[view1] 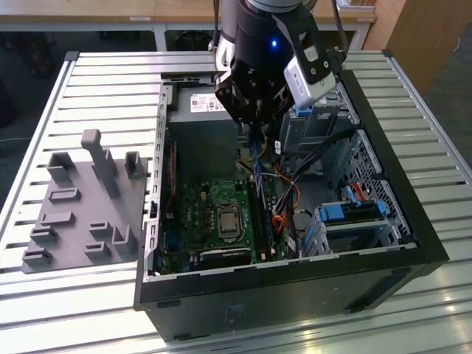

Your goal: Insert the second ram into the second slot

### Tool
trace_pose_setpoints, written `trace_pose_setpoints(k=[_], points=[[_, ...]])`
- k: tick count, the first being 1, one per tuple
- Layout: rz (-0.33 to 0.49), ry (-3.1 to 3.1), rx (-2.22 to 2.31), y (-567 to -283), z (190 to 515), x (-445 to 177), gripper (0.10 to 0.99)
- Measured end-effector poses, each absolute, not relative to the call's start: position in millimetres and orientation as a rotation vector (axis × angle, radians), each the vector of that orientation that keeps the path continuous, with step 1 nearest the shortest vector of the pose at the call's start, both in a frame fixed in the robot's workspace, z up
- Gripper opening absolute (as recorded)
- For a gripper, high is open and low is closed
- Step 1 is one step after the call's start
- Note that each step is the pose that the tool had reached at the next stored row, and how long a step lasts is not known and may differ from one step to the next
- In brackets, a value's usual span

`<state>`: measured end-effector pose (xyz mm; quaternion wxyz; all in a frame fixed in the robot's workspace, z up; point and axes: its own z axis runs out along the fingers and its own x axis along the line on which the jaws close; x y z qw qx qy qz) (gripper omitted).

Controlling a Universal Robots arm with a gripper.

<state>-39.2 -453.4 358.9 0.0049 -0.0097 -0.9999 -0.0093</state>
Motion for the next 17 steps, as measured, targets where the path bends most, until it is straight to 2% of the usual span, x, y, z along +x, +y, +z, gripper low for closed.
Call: trace_pose_setpoints(k=[17], points=[[-0.029, -3.131, -0.036, -459.8, 348.3, -37.1, 0.137]])
